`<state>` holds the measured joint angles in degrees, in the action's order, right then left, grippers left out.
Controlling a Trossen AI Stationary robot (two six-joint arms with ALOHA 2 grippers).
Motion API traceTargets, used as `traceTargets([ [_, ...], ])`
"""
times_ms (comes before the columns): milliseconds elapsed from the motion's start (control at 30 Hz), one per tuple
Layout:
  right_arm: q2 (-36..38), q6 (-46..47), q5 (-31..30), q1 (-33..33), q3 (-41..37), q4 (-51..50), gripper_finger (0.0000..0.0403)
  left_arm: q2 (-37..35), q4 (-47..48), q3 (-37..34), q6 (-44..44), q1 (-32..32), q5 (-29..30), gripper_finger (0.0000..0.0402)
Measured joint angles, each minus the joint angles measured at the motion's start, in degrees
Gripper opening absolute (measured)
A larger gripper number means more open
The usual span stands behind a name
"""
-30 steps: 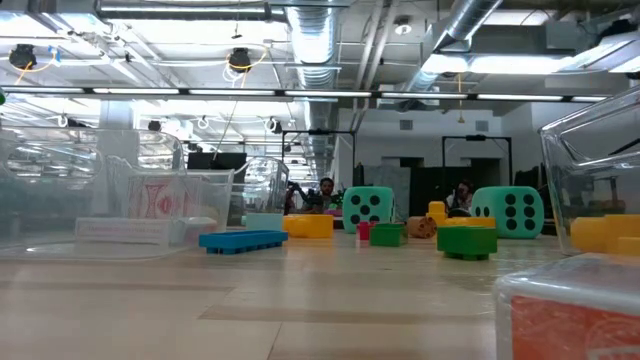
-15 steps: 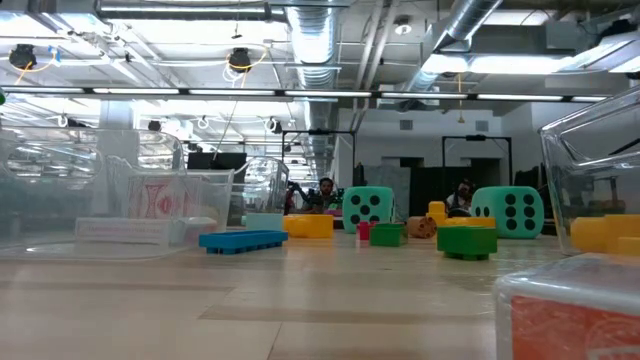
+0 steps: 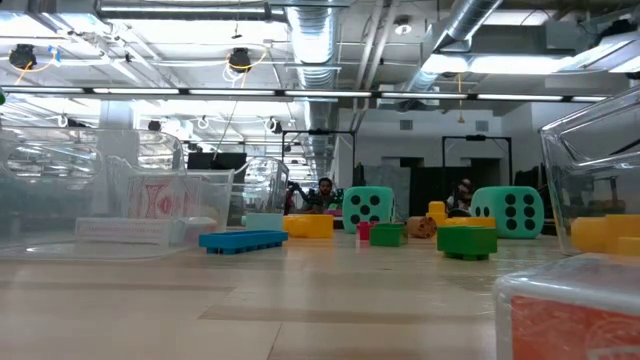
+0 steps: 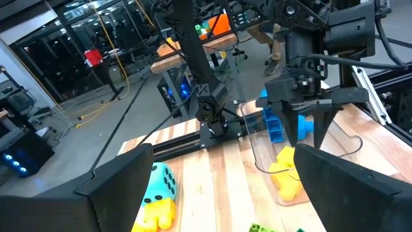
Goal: Pick & Place Toys
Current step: Put the green game piece into the bottom right transparent bin
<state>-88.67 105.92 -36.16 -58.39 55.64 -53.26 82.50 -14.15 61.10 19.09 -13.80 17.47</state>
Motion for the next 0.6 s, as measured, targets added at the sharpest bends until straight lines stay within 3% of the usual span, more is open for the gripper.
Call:
traceTargets([
  [333,4.2,-0.3,-11.6,0.1,0.0,-4.6,0.0196,0.0,0.3,0.0,-0.4,-0.3,0.0,0.0369],
  [600,6.4,-8.0,-20.5,0.8,0.0,-4.7,0.0196,0.0,2.2,0.0,-1.7,-2.8,0.0,0.0369],
])
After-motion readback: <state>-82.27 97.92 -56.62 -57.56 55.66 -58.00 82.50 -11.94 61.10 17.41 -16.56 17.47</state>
